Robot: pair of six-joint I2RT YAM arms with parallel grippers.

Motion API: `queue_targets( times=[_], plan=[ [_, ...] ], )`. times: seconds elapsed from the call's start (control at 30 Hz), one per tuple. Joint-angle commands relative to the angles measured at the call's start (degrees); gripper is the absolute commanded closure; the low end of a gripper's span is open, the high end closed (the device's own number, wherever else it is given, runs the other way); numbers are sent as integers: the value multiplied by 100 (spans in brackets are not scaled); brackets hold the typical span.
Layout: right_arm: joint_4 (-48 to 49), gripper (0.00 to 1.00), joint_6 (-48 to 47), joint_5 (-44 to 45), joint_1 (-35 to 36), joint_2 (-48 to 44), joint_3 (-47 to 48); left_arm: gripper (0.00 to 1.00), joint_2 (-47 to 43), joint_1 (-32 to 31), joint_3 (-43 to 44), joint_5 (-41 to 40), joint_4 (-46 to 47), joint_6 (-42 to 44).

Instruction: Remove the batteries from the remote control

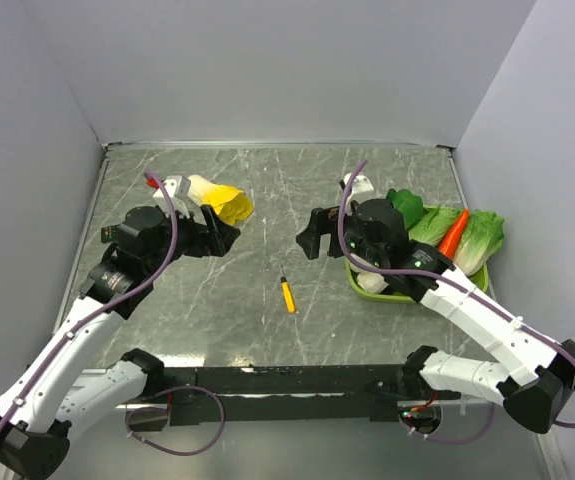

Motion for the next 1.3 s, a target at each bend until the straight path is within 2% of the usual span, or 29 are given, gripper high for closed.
queue_targets(
  times=[0.0, 0.2, 0.3, 0.33, 0.4, 0.47, 0.5, 0.6, 0.7, 0.8, 0.87, 0.93, 1.0, 1.1, 1.2, 1.23, 1.27],
  plan=[
    [144, 0, 79, 0, -17, -167, 173, 3, -30, 9, 165, -127, 104, -33],
    [205, 0, 166, 61, -25, -263, -2, 3, 13, 18, 147, -513, 52, -147],
    [363, 0, 289, 131, -25, -334, -187, 3, 154, 18, 314, -1802, -298, -787],
    [416, 0, 333, 132, -17, -342, -309, 3, 267, 18, 349, -2763, -631, -1189],
    [434, 0, 464, 228, -17, -360, -363, 3, 435, 35, 524, -3639, -913, -1543],
    [294, 0, 535, 298, -25, -334, -319, 3, 821, 262, 840, -4491, -1712, -2412],
    [250, 0, 597, 334, -17, -342, -293, 3, 970, 360, 1190, -4635, -1967, -2720],
    [144, 0, 632, 221, -17, -378, -258, 3, 1550, 886, 1945, -4768, -2960, -4054],
    [83, 0, 589, 18, -17, -457, -293, 3, 2313, 1440, 2581, -4426, -3673, -5337],
    [100, 0, 615, -157, -17, -650, -433, 1, 3007, 1827, 3020, -4355, -4043, -6068],
    [310, 0, 580, -403, -25, -834, -556, 6, 3404, 2056, 3249, -4434, -4210, -6273],
    [556, 0, 614, -562, -17, -1036, -837, 8, 4063, 2232, 3390, -4697, -4517, -6895],
    [759, 0, 711, -493, -25, -1142, -1092, 9, 4720, 2460, 3627, -4786, -4755, -7073],
    [566, 0, 861, -369, -17, -1230, -1075, 9, 5477, 2637, 4031, -4655, -5027, -7222],
    [854, 0, 721, -772, -17, -1335, -1241, 17, 6206, 2926, 4584, -4278, -5326, -7232],
    [995, 0, 677, -921, -17, -1371, -1347, 22, 6410, 2970, 4760, -4232, -5414, -7232],
    [1092, 0, 659, -923, -25, -1388, -1504, 22, 6586, 2997, 5058, -4215, -5485, -7258]
  ],
)
